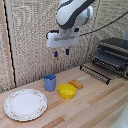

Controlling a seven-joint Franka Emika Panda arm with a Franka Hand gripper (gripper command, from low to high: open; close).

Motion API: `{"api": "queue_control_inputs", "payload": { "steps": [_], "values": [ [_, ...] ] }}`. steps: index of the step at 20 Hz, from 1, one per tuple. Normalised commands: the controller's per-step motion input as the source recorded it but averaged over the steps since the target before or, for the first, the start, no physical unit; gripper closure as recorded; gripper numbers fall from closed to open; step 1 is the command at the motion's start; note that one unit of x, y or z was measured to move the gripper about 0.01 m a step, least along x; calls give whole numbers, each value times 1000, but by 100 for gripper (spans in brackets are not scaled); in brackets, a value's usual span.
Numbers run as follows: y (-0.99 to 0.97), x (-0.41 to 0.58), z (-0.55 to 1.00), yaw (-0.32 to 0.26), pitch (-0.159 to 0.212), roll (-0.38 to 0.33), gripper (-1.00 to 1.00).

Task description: Position your gripper near the tray handle while precisely lining it up. Firmly yet gently grip the handle, ensuring a strong hold. Slide the tray into the oven in a steady manner until it's entirely inside. Relinquish the handle as it sits within the oven and extract your gripper with care.

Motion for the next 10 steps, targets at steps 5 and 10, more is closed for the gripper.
{"api": "queue_control_inputs", "payload": {
  "steps": [5,10],
  "values": [
    [-307,-74,0,95,3,-300,-100],
    [-401,-110,0,96,0,-337,-100]
  ]
}}
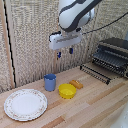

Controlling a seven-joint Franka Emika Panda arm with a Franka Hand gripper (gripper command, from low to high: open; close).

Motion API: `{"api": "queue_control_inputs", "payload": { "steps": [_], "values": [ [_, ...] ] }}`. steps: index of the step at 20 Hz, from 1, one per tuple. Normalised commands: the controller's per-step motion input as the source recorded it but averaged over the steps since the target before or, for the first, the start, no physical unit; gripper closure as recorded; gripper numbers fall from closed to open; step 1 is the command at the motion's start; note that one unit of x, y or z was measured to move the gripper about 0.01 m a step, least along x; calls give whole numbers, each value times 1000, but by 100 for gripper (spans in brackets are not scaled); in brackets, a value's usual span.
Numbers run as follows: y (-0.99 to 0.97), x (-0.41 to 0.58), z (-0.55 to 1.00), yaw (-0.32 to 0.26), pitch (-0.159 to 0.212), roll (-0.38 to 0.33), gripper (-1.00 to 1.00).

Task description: Position your gripper near the tray handle while precisely lining it up. Firmly yet gently grip the handle, ensuring a strong hold. Slide the tray into the oven in a steady manner until it's entirely inside. Relinquish the handle as it sits within the oven and extract your gripper with care.

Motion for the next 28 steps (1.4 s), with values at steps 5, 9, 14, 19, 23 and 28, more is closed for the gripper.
{"api": "queue_control_inputs", "payload": {
  "steps": [5,9,14,19,23,28],
  "values": [
    [-399,-28,-55,118,0,-321,-100],
    [-392,0,-131,129,0,-318,-100],
    [-391,0,-181,129,0,-325,-100],
    [-362,0,-167,108,0,-351,-100],
    [-373,0,-174,98,0,-363,-100],
    [-474,0,-250,70,0,-323,-100]
  ]
}}
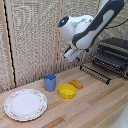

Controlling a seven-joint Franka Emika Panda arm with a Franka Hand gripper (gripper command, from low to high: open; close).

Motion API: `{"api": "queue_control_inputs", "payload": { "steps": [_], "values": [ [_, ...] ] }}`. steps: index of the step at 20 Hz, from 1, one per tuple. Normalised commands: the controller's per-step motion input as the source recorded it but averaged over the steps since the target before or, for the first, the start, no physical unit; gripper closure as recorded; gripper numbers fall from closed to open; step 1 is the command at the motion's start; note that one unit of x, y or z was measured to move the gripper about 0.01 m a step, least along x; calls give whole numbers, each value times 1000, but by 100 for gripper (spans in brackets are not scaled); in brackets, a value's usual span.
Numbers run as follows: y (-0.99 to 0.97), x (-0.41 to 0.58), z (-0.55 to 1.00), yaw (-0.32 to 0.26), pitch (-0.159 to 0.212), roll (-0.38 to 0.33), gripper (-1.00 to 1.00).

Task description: Position your gripper near the tray handle while precisely lining it up. Firmly yet gently grip the handle, ensuring a strong hold. Slide the tray into the oven in a steady manner until it's entirely inside. Relinquish the handle as it sits within the oven and extract your gripper with care.

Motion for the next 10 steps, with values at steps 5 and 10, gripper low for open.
{"api": "queue_control_inputs", "payload": {
  "steps": [5,10],
  "values": [
    [-599,0,-233,31,-2,-271,-100],
    [-707,12,-162,2,-1,-168,-100]
  ]
}}
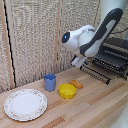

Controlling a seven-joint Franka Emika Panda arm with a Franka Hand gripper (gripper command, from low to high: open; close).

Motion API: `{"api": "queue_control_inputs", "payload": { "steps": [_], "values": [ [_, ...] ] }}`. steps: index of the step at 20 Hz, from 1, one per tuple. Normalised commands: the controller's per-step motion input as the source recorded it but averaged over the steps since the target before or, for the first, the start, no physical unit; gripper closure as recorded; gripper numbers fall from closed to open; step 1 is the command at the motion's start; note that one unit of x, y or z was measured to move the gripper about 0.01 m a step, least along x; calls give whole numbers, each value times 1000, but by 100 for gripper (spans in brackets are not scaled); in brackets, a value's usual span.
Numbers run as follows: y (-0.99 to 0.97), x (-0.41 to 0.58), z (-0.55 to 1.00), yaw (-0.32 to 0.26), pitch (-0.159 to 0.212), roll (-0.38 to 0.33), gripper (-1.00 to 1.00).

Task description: Position your gripper near the tray handle while precisely lining it up. Firmly yet gently grip the handle, ensuring a strong hold. Slide the tray into the oven in a steady manner until it's entirely inside. Relinquish the handle as it sits within the oven and extract your gripper with care.

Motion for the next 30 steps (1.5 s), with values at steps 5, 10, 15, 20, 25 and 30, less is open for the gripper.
{"api": "queue_control_inputs", "payload": {
  "steps": [5,10,15,20,25,30],
  "values": [
    [-685,61,-97,-41,-7,-120,-100],
    [-569,94,-60,-75,-2,-128,-100],
    [-400,181,-90,-7,6,-108,-100],
    [-297,162,-86,16,40,-132,-100],
    [-297,66,-79,85,53,-145,-100],
    [-58,18,-34,33,21,-22,100]
  ]
}}
